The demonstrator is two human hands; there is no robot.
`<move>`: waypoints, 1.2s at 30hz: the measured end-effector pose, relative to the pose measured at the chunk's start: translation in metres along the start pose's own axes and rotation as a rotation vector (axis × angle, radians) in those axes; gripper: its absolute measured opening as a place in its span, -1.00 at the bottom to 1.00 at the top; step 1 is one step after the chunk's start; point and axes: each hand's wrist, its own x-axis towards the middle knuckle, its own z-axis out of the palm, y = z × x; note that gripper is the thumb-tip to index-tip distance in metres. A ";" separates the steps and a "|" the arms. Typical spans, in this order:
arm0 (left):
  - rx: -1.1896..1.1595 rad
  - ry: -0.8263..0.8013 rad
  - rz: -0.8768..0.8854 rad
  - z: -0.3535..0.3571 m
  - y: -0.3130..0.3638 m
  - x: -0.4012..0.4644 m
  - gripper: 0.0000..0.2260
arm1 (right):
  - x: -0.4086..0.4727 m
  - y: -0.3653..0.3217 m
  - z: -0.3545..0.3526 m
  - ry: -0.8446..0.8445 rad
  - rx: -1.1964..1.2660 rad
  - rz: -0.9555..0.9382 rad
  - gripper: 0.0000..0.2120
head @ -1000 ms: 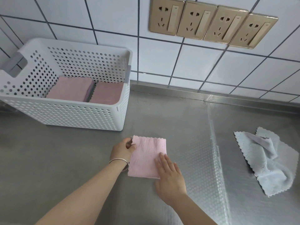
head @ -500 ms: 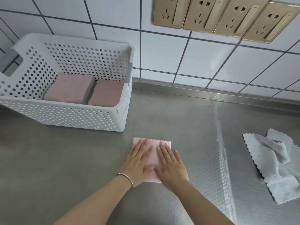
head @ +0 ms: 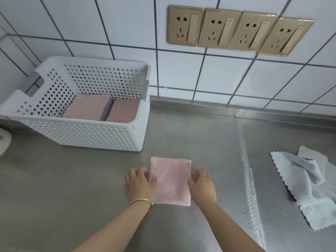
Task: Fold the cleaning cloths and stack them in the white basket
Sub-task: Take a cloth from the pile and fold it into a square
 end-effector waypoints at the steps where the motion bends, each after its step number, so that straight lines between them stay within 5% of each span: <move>1: 0.029 -0.033 -0.080 -0.002 -0.002 -0.002 -0.77 | -0.001 0.002 0.000 -0.033 0.103 0.100 -0.61; 6: 0.136 -0.188 -0.198 -0.002 0.004 -0.017 -0.74 | -0.008 0.008 0.001 -0.183 0.186 0.232 -0.68; 8: 0.040 -0.256 -0.237 -0.003 0.008 -0.023 -0.75 | -0.011 0.007 0.002 -0.260 0.139 0.213 -0.84; 11: -0.226 -0.298 -0.272 -0.009 0.014 -0.036 -0.82 | -0.015 0.010 0.004 -0.327 0.137 0.189 -0.82; 15: -0.477 -0.229 -0.362 -0.027 0.021 -0.045 -0.88 | -0.026 0.010 -0.005 -0.255 0.264 0.075 -0.79; 18: -0.668 -0.371 -0.485 -0.052 0.026 -0.043 -0.72 | -0.046 -0.001 -0.019 -0.189 0.381 -0.001 -0.89; 22: -0.856 -0.528 -0.353 -0.108 0.029 -0.044 -0.60 | -0.072 -0.033 -0.050 -0.070 0.492 -0.169 -0.82; 27: -1.146 -0.269 -0.004 -0.210 0.035 -0.008 -0.83 | -0.098 -0.133 -0.089 0.012 0.716 -0.400 -0.95; 30: -1.262 -0.213 0.177 -0.269 0.032 0.035 -0.69 | -0.100 -0.208 -0.096 0.002 0.767 -0.526 -0.90; 36: -1.121 0.043 0.211 -0.316 0.030 0.169 -0.83 | -0.039 -0.326 -0.066 0.199 0.637 -0.441 -0.83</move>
